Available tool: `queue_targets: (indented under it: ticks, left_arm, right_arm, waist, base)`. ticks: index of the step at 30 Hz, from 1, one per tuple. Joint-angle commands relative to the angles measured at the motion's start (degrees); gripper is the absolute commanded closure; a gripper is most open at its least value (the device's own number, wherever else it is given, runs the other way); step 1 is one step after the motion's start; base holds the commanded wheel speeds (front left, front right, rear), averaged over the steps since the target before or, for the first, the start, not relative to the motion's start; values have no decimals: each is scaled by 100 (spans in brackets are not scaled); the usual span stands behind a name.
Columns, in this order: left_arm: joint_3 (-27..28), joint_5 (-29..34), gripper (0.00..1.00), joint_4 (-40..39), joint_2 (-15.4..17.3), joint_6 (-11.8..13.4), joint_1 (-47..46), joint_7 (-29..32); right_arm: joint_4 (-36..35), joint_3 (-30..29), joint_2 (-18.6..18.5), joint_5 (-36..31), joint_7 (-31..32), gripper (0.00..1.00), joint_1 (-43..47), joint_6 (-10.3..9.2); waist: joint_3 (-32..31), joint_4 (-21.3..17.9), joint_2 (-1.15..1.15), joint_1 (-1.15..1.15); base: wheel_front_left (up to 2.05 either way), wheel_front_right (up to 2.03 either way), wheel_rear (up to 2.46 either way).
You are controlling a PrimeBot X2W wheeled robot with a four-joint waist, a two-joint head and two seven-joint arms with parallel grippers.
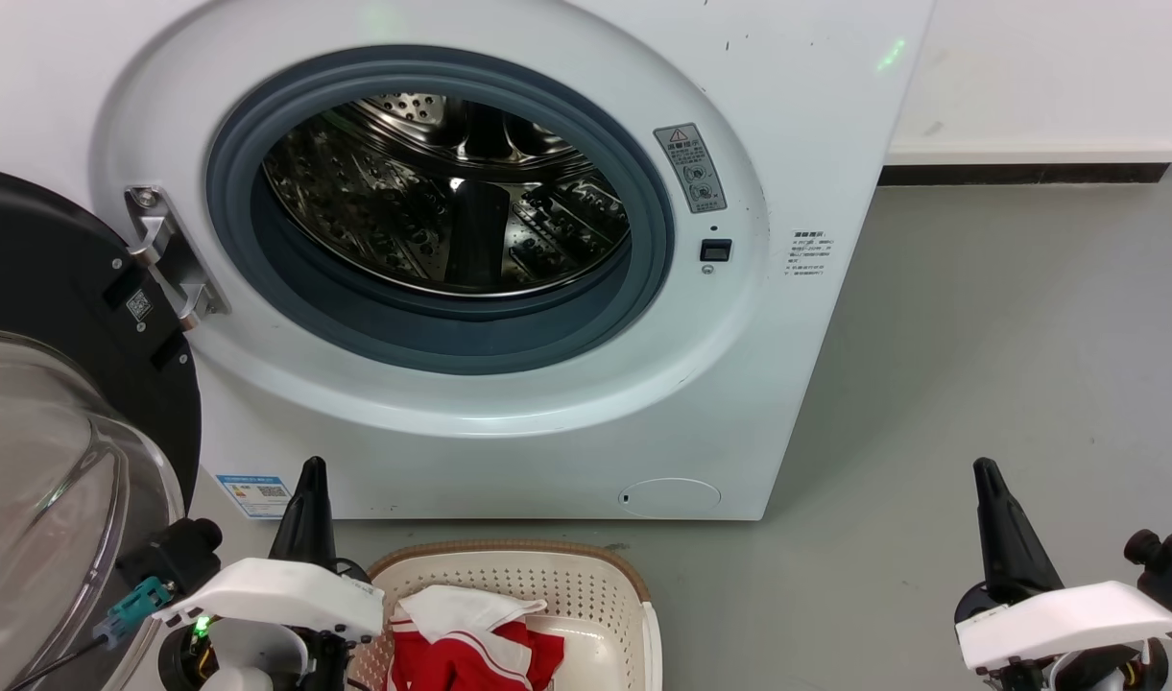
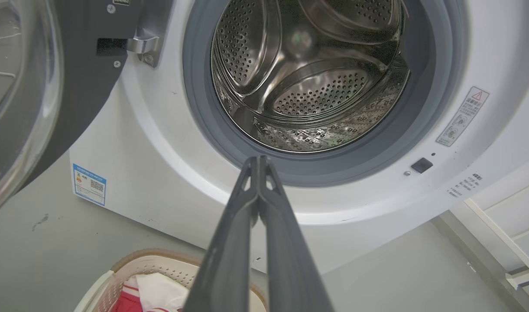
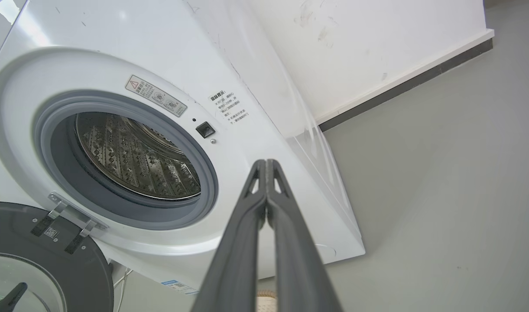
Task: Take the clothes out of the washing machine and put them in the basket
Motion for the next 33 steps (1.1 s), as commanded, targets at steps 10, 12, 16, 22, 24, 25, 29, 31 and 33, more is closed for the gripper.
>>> queue_targets:
  ticks: [10, 12, 16, 22, 24, 25, 29, 31, 33]
  left_arm:
    - [123, -1042, 100, -105, -19, -108, -59, 245]
    - [139, -1198, 100, -108, -22, -124, -57, 284]
    - [171, -1509, 100, -113, -29, -148, -53, 359]
    - [217, -1951, 100, -120, -40, -190, -46, 470]
    - [231, -2096, 100, -122, -44, -202, -44, 504]
    - [238, -2162, 100, -123, -45, -210, -43, 524]
    - [265, -2436, 100, -126, -50, -235, -39, 590]
    - [278, -2565, 100, -128, -54, -246, -37, 626]
    - [289, -2699, 100, -130, -57, -257, -35, 655]
  right_arm:
    - [58, -39, -70, 1077, 193, 100, -229, 0]
    - [76, -46, -73, 1235, 225, 100, -244, 0]
    - [110, -58, -78, 1551, 281, 100, -274, 0]
    - [162, -80, -82, 1994, 374, 100, -314, 0]
    - [179, -87, -83, 2143, 401, 100, -323, 0]
    - [188, -90, -84, 2212, 414, 100, -326, 0]
    - [219, -104, -85, 2484, 472, 100, -356, 0]
    - [235, -112, -85, 2613, 495, 100, -367, 0]
    - [251, -120, -86, 2745, 529, 100, -379, 0]
  waist:
    - [-18, 9, 0, 0]
    - [-21, 11, 0, 0]
    - [-27, 14, 0, 0]
    - [-37, 18, 0, 0]
    - [-40, 20, 0, 0]
    - [-42, 21, 0, 0]
    - [-48, 24, 0, 0]
    - [-52, 26, 0, 0]
    - [-55, 27, 0, 0]
  base:
    - [0, 0, 0]
    - [0, 0, 0]
    - [0, 0, 0]
    - [0, 0, 0]
    - [0, 0, 0]
    - [0, 0, 0]
    - [0, 0, 0]
    - [0, 0, 0]
    - [0, 0, 0]
